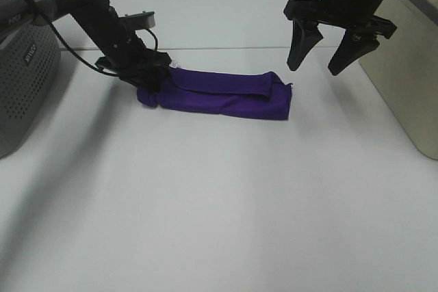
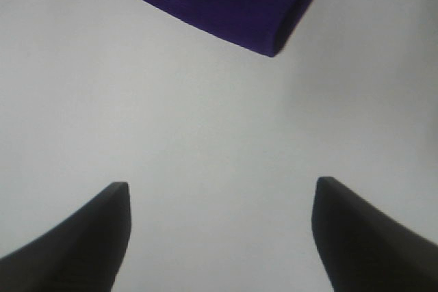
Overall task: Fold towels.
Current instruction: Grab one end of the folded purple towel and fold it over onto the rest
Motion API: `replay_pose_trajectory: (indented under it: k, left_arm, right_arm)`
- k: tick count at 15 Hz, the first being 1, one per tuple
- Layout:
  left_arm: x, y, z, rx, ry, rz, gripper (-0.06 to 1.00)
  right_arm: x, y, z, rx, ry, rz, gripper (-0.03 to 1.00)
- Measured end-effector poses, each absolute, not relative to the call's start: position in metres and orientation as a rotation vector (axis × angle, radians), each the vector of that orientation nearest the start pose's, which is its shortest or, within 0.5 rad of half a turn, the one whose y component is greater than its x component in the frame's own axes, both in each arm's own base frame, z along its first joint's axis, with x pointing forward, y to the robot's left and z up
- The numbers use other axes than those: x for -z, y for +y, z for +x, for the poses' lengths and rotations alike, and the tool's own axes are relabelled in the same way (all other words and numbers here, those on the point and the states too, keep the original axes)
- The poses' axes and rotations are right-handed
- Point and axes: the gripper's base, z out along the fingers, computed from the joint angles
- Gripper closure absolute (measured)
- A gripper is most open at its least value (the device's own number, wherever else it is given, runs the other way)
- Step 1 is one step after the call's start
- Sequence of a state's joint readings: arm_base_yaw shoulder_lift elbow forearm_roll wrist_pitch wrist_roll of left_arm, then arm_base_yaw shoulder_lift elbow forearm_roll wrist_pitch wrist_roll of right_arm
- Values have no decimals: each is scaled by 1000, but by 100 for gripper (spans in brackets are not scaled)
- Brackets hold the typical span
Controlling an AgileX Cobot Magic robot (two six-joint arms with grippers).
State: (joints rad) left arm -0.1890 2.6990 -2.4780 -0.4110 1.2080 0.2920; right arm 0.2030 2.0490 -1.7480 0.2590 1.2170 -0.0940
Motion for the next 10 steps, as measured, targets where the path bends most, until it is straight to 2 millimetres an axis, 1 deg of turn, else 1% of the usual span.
replay_pose_trajectory:
  k: [1, 2, 3, 4, 5, 7, 8, 9, 10]
  left_arm:
    - [-126, -134, 530, 549, 2770, 535, 92]
    - [-138, -137, 529, 559, 2744, 545, 92]
    - [-143, -140, 528, 568, 2729, 554, 92]
    - [-155, -147, 526, 599, 2694, 582, 93]
    - [-160, -158, 523, 632, 2666, 625, 93]
    - [-160, -180, 516, 654, 2641, 716, 93]
    - [-156, -193, 512, 667, 2640, 751, 93]
    - [-146, -216, 503, 695, 2646, 811, 93]
    - [-144, -225, 500, 701, 2643, 831, 93]
  right_arm:
    - [-237, 108, 414, -386, 2973, -334, 24]
    - [-237, 108, 414, -386, 2973, -334, 24]
    - [-237, 108, 414, -386, 2973, -334, 24]
    - [-237, 108, 414, -386, 2973, -333, 24]
    - [-237, 108, 414, -392, 2973, -330, 24]
    - [-243, 110, 412, -427, 2960, -316, 24]
    - [-249, 109, 411, -428, 2946, -317, 24]
    - [-263, 108, 406, -429, 2911, -319, 24]
    - [-270, 108, 404, -429, 2894, -320, 24]
